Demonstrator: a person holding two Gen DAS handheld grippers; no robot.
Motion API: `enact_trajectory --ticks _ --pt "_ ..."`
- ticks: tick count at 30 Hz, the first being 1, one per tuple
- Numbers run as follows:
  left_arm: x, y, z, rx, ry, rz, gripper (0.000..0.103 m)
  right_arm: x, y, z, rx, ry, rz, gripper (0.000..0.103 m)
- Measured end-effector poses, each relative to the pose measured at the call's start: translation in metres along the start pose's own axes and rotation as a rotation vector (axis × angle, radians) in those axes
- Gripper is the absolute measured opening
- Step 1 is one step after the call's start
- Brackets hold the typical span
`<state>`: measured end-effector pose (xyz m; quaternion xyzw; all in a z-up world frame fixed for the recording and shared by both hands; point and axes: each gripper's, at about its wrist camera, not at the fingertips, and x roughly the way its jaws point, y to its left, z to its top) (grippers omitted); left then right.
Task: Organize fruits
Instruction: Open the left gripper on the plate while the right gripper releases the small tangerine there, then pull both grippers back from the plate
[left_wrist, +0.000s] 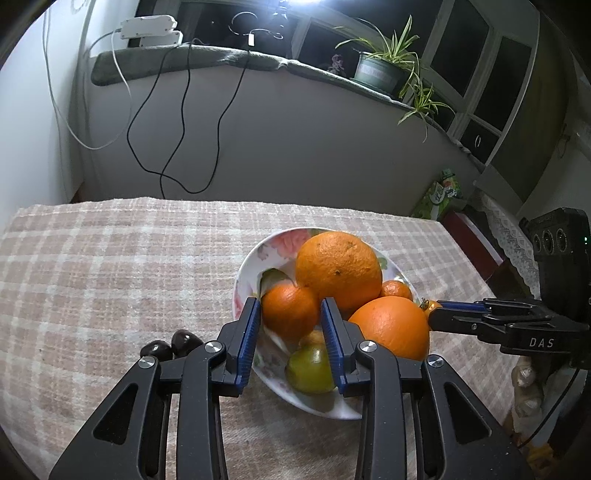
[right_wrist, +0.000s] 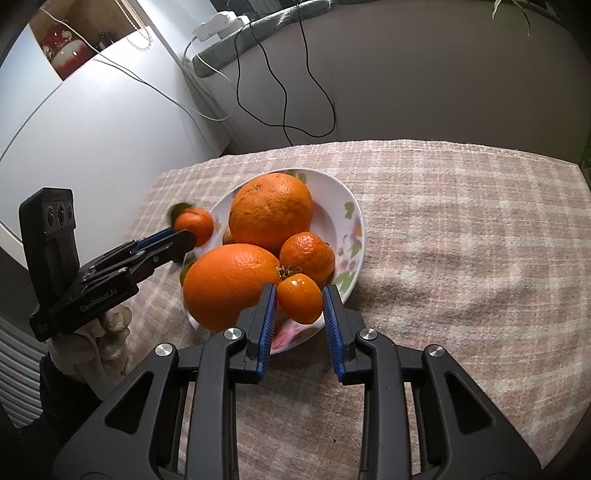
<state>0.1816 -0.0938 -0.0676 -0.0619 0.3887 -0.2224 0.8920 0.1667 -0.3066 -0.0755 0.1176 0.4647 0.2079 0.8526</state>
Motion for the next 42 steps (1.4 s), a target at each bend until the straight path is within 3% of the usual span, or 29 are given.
enact_trajectory --ticks 8,10,12,19,26,35,42 --pt "-0.004 -0.001 0.002 -0.002 -0.005 0.012 0.038 -0.003 -0.005 -0.002 0.010 -0.004 0.036 0.028" --pt "-0.005 -0.001 0.001 -0.002 -0.005 0.014 0.038 -0.002 -0.006 -0.003 0.009 -0.001 0.043 0.036" --pt "-0.008 -0.002 0.000 -0.003 -0.008 0.017 0.039 -0.003 -0.006 -0.004 0.010 -0.009 0.044 0.056" --pt "-0.021 -0.006 -0.002 -0.006 -0.030 0.031 0.044 -0.017 -0.006 -0.008 0.016 -0.042 0.050 0.059" --pt "-0.046 -0.008 -0.007 -0.024 -0.077 0.043 0.047 -0.044 -0.007 -0.026 0.031 -0.089 0.052 0.070" --pt "-0.117 0.004 -0.035 -0.076 -0.181 0.076 0.047 -0.101 0.002 -0.071 0.044 -0.184 0.057 0.074" --pt "-0.180 0.005 -0.076 -0.074 -0.275 0.109 0.048 -0.145 0.012 -0.116 0.063 -0.265 0.040 0.080"
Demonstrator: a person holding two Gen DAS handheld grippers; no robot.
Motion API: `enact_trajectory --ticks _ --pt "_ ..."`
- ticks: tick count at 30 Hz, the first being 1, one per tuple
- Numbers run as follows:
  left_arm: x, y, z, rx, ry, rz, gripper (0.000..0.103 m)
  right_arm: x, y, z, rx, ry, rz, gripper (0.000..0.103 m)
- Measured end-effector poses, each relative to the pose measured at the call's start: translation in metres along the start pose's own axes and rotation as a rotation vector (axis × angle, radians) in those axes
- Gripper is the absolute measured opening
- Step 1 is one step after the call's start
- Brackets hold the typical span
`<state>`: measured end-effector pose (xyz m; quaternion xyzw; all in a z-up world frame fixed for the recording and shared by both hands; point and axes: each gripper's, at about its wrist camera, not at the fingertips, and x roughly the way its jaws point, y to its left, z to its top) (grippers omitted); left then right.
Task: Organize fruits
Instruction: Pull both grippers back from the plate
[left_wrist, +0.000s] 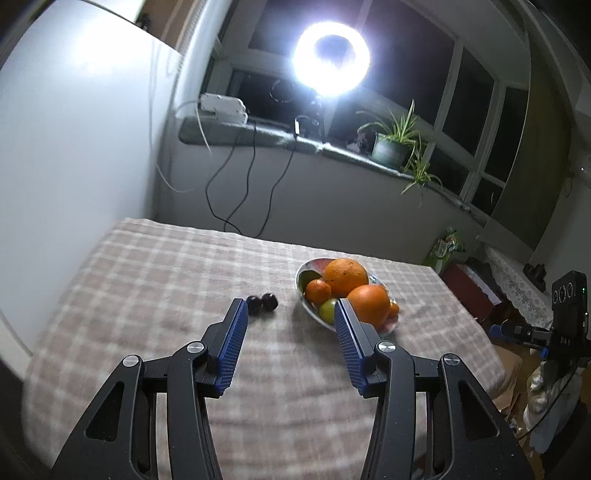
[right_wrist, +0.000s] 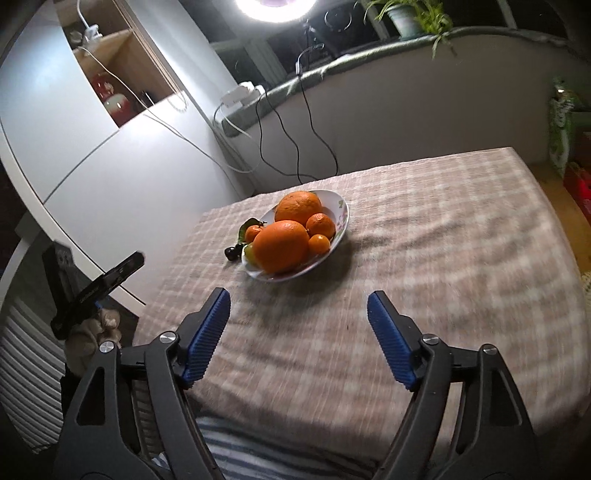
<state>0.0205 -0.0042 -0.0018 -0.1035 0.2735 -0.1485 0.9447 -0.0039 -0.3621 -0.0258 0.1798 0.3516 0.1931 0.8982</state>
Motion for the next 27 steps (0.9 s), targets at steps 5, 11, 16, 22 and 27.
enact_trajectory --ticks 5,11,16,22,27 --pt "-0.030 -0.002 -0.018 0.026 -0.044 0.022 0.052 -0.026 0.013 -0.018 -0.020 -0.042 -0.032 0.080" --pt "-0.059 0.000 -0.033 0.027 -0.091 0.040 0.052 -0.039 0.032 -0.032 -0.059 -0.072 -0.053 0.084" --pt "-0.077 -0.006 -0.041 0.055 -0.125 0.057 0.052 -0.043 0.054 -0.042 -0.126 -0.090 -0.075 0.084" --pt "-0.094 -0.016 -0.045 0.095 -0.169 0.081 0.052 -0.041 0.080 -0.049 -0.215 -0.101 -0.085 0.084" --pt "-0.102 -0.015 -0.048 0.103 -0.185 0.078 0.052 -0.033 0.107 -0.054 -0.296 -0.087 -0.088 0.084"
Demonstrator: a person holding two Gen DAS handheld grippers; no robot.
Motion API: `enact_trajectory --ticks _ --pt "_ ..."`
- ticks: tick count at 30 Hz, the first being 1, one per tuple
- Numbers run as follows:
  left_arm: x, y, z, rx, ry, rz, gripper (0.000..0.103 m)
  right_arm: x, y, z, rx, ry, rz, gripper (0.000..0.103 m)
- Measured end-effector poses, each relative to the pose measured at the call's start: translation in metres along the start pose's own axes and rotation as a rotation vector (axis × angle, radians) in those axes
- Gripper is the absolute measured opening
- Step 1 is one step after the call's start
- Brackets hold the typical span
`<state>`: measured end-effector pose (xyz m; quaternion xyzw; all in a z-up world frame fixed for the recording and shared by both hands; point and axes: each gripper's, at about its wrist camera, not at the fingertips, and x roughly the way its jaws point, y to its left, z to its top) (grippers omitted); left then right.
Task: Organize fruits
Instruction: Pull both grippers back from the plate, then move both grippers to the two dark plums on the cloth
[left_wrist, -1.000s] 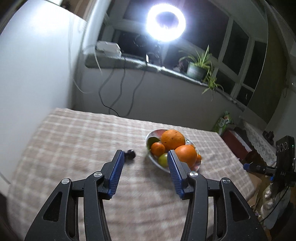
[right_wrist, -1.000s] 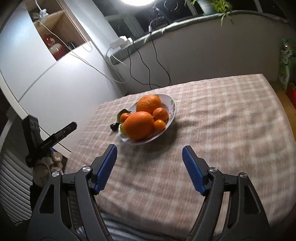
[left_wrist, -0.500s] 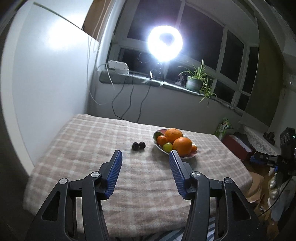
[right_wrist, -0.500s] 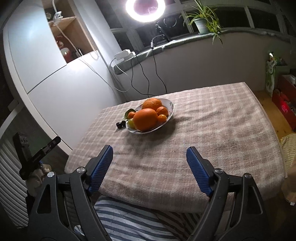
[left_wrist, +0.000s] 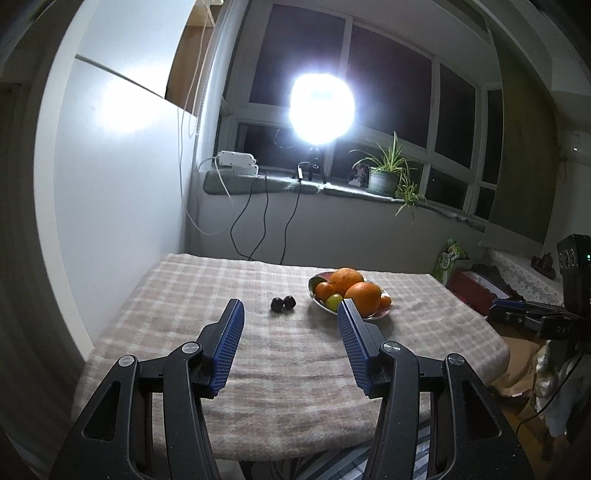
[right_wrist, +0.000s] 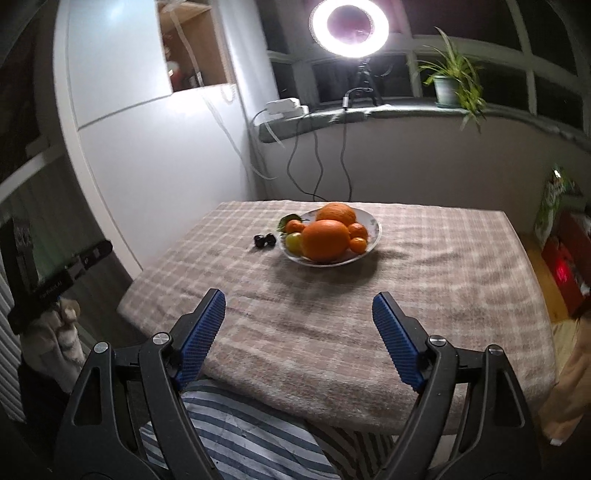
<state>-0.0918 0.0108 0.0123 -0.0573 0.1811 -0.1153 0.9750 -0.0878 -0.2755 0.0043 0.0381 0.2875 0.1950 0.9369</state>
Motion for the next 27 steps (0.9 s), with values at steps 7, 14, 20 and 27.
enact_trajectory --ticks 7,14,20,27 --pt "-0.004 0.000 -0.003 0.006 -0.002 -0.006 0.052 0.004 0.023 -0.003 -0.035 0.004 0.022 0.084" --pt "-0.008 0.004 -0.003 0.002 -0.006 0.012 0.052 0.006 0.031 -0.002 -0.083 0.003 0.023 0.084" --pt "0.001 0.006 -0.006 -0.005 0.025 0.018 0.052 0.019 0.042 0.002 -0.142 0.013 0.060 0.084" --pt "0.037 0.016 -0.002 -0.014 0.098 -0.020 0.052 0.049 0.054 0.014 -0.196 0.035 0.105 0.084"
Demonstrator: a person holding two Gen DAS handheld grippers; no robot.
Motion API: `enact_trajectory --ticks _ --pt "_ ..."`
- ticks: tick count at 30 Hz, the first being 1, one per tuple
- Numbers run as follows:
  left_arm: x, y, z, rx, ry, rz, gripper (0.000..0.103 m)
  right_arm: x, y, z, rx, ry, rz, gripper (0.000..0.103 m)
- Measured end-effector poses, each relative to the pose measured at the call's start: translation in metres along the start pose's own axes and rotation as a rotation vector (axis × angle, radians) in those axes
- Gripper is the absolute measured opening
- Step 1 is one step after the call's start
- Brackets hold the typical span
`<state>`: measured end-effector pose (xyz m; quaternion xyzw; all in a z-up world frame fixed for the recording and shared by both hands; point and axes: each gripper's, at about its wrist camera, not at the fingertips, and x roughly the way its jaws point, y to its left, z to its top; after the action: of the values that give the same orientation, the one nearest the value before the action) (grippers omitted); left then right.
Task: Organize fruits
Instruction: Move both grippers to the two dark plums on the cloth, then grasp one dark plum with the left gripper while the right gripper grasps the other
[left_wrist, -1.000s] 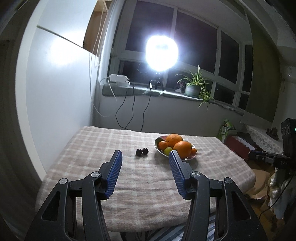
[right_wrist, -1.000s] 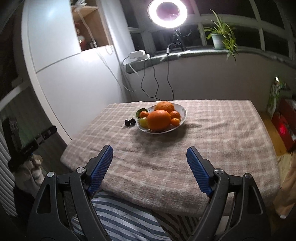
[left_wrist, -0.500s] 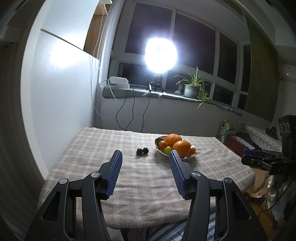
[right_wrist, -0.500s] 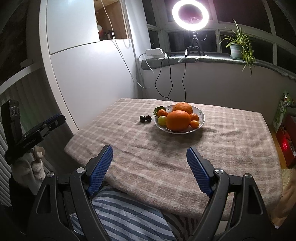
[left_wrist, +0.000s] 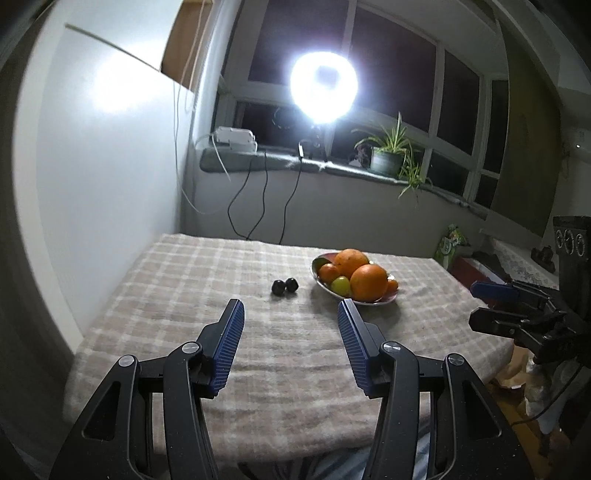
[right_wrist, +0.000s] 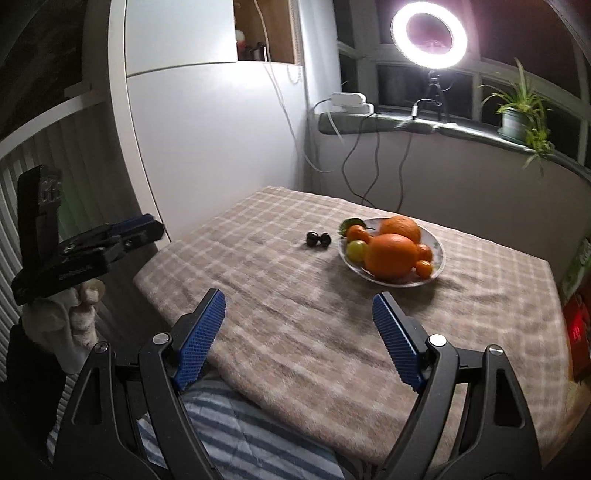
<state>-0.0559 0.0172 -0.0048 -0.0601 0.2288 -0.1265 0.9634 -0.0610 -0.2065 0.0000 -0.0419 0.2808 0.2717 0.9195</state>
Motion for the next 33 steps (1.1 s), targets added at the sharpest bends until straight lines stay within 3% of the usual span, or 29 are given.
enact_trajectory --ticks 7,11,17,26,33 --pt "0.069 0.020 0.009 0.011 0.128 -0.052 0.049 0.055 -0.003 0.026 -0.142 0.073 0.032 0.080" --pt "0.107 0.020 0.008 0.041 0.195 -0.072 0.044 0.093 -0.012 0.046 -0.233 0.149 0.037 0.063" --pt "0.152 0.019 0.003 0.050 0.287 -0.100 0.037 0.144 -0.025 0.072 -0.321 0.260 0.096 0.050" --pt "0.196 0.020 0.016 0.083 0.339 -0.097 0.033 0.208 -0.024 0.087 -0.536 0.408 0.133 0.042" --pt "0.228 0.023 0.022 0.146 0.374 -0.114 0.031 0.237 -0.015 0.092 -0.688 0.473 0.155 0.039"
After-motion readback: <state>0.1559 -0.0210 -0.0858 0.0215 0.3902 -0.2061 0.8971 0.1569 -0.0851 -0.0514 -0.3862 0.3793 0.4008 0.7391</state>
